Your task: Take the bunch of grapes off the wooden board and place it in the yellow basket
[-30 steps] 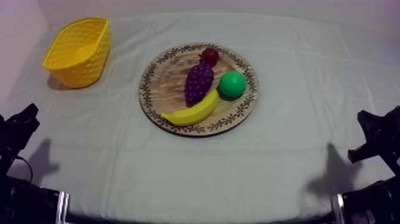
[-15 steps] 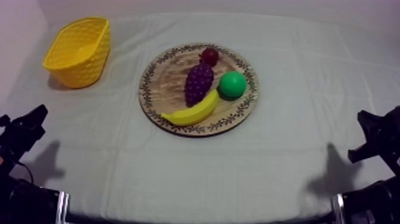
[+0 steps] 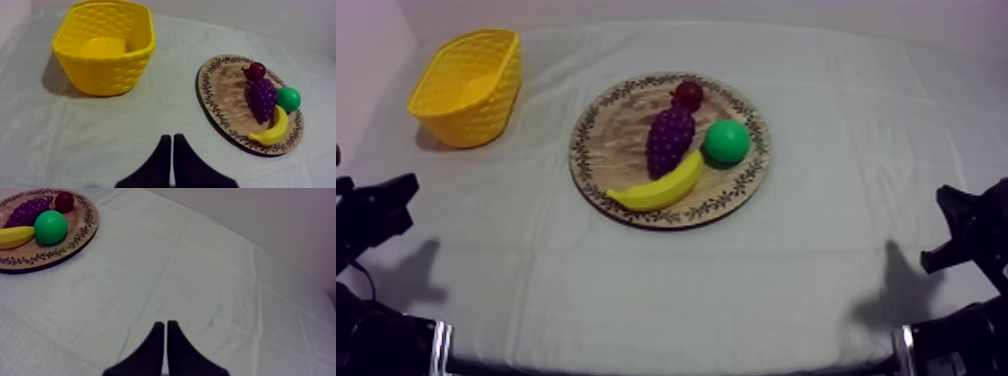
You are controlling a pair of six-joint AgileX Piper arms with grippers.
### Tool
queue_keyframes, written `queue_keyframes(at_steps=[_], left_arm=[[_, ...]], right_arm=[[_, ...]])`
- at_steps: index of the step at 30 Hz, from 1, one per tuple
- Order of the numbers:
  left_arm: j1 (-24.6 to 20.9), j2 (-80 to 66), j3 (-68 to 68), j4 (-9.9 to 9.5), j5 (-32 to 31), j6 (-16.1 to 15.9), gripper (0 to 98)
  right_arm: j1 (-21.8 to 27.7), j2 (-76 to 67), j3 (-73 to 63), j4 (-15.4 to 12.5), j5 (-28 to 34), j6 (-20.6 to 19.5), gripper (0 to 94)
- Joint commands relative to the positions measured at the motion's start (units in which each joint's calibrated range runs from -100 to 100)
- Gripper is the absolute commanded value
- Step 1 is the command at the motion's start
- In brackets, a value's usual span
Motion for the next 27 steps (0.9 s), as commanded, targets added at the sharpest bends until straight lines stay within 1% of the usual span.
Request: queue_keyframes(at_steps=[1, 7, 12, 17, 22, 27], left_arm=[[0.1, 5.0, -4.4, 0.56, 0.4, 0.1, 0.0], [0.5, 16.2, -16.2, 3.00, 3.9, -1.7, 0.0], [1.4, 26.8, -26.1, 3.37, 8.3, -1.7, 0.0], [2.7, 37.6, -35.6, 3.21, 12.7, 0.1, 0.0], [4.0, 48.1, -46.2, 3.13, 19.2, 2.9, 0.0], [5.5, 58.4, -55.5, 3.31, 24.4, 3.8, 0.0]], right_arm=[[0.0, 0.0, 0.0, 0.0, 0.0, 0.0, 0.3], [0.0, 0.0, 0.0, 0.0, 0.0, 0.0, 0.3], [0.0, 0.0, 0.0, 0.0, 0.0, 0.0, 0.3], [-0.1, 0.0, 0.0, 0.0, 0.0, 0.0, 0.3], [-0.1, 0.0, 0.0, 0.0, 0.0, 0.0, 0.3], [-0.1, 0.0, 0.0, 0.0, 0.0, 0.0, 0.3]])
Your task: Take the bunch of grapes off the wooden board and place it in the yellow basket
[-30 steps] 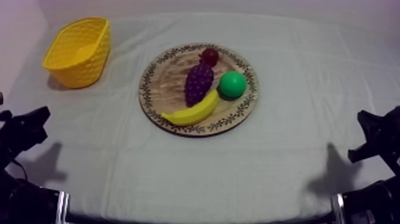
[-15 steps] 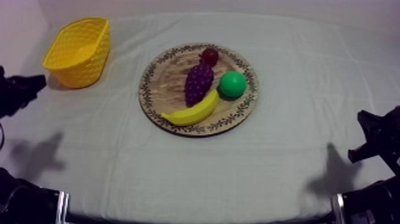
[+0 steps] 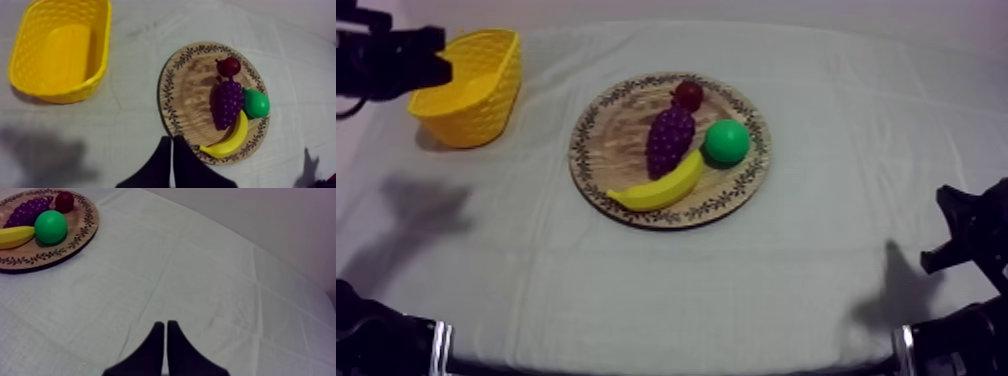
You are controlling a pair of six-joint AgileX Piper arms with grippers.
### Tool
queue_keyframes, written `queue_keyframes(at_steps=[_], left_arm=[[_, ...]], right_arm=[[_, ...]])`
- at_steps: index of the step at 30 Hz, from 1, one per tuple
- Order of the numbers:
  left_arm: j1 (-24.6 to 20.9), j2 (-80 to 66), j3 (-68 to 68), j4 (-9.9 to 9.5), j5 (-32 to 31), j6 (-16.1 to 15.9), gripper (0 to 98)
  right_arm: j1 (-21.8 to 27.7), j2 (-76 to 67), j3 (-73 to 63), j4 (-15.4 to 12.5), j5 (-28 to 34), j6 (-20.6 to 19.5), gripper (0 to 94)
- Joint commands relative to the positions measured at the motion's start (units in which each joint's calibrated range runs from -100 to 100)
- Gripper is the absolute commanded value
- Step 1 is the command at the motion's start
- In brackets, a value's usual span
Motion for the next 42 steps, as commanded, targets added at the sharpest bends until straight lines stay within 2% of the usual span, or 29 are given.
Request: queue_keyframes(at_steps=[1, 10, 17, 26, 37, 42], left_arm=[[0.8, 8.3, -6.8, 0.02, 2.2, 0.1, 0.0], [5.0, 23.1, -18.2, -0.72, 4.6, 0.3, 0.0], [8.7, 33.6, -25.9, -2.05, 6.3, 1.4, 0.0], [12.7, 44.6, -36.6, -2.80, 8.2, 2.4, 0.0], [15.4, 55.0, -49.4, -4.50, 12.4, 3.5, 0.7], [16.0, 57.3, -51.3, -5.03, 13.4, 4.1, 5.1]], right_arm=[[-0.1, 0.0, 0.0, 0.0, 0.0, 0.0, 0.3], [-0.1, 0.0, 0.0, 0.0, 0.0, 0.0, 0.3], [-0.1, 0.0, 0.0, 0.0, 0.0, 0.0, 0.3], [-0.1, 0.0, 0.0, 0.0, 0.0, 0.0, 0.3], [-0.1, 0.0, 0.0, 0.0, 0.0, 0.0, 0.3], [-0.1, 0.0, 0.0, 0.0, 0.0, 0.0, 0.3]])
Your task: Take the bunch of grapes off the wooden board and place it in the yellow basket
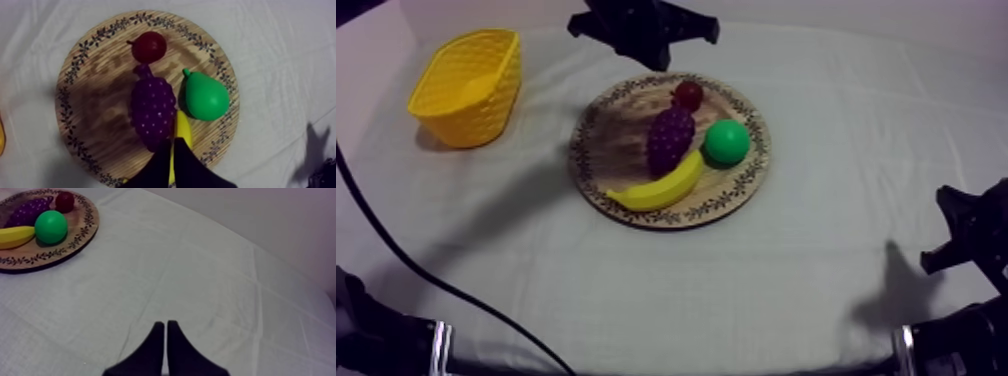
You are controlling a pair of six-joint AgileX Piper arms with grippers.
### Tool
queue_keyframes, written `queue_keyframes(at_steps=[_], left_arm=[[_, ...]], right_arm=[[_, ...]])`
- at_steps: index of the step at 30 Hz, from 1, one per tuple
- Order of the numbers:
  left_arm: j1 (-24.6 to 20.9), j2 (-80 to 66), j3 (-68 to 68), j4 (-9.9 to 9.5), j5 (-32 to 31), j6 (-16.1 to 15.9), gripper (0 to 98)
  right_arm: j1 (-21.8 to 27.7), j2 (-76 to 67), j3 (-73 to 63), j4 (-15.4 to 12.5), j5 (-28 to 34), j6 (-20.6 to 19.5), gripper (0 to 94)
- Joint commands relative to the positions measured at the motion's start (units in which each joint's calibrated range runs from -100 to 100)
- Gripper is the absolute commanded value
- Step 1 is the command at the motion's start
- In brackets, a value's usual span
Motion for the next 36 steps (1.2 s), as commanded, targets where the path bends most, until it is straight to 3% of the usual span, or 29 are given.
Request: queue_keyframes(at_steps=[1, 10, 20, 25, 36], left_arm=[[0.1, 0.4, -0.2, -0.11, 0.0, 0.2, 7.4], [0.4, 0.8, 0.9, -0.38, -0.3, 0.3, 39.6], [0.7, 1.0, 2.3, -0.34, -0.8, -0.1, 61.6], [0.7, 2.5, 2.1, -0.30, -1.0, -0.9, 67.4], [-0.1, 10.9, -2.0, 0.22, -0.3, -1.8, 66.8]], right_arm=[[0.0, 0.0, 0.0, 0.0, 0.0, 0.0, 0.3], [0.0, 0.0, 0.0, 0.0, 0.0, 0.0, 0.3], [0.0, 0.0, 0.0, 0.0, 0.0, 0.0, 0.3], [0.0, 0.0, 0.0, 0.0, 0.0, 0.0, 0.3], [0.0, 0.0, 0.0, 0.0, 0.0, 0.0, 0.3]])
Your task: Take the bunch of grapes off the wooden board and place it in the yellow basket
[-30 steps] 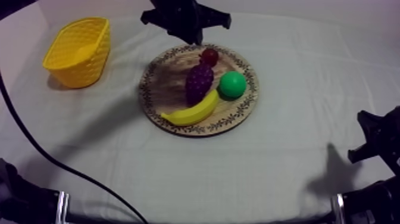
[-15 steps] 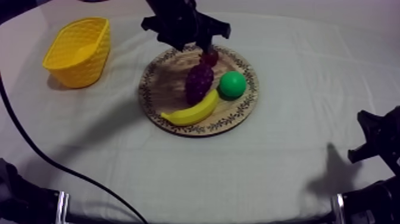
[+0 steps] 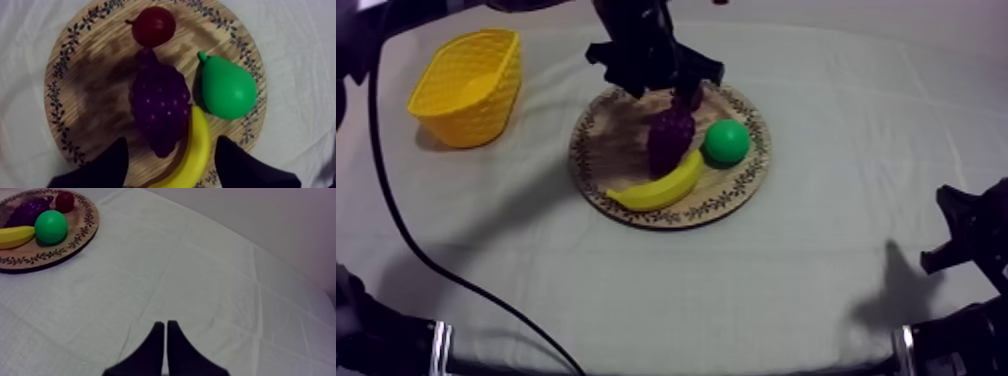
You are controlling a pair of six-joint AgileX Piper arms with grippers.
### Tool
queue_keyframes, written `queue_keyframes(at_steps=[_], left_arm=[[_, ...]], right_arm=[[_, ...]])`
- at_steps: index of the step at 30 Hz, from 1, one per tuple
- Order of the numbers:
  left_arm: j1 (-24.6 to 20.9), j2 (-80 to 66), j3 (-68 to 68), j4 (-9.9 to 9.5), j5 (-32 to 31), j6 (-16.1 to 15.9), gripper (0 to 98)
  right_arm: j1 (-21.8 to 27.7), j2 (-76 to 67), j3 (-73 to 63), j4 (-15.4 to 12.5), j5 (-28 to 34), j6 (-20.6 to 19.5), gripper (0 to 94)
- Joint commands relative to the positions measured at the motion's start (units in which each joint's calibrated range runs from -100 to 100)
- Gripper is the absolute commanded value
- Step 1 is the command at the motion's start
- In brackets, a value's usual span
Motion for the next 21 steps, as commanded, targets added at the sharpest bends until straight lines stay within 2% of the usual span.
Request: queue_keyframes(at_steps=[1, 10, 21], left_arm=[[-0.1, 2.1, -0.8, 0.14, 0.3, -0.1, 67.2], [-0.5, 9.5, -5.6, 0.35, 2.9, -0.4, 70.3], [-0.3, 15.3, -11.5, 0.63, 5.5, -2.4, 72.6]], right_arm=[[0.0, 0.0, 0.0, 0.0, 0.0, 0.0, 0.3], [0.0, 0.0, 0.0, 0.0, 0.0, 0.0, 0.3], [0.0, 0.0, 0.0, 0.0, 0.0, 0.0, 0.3]])
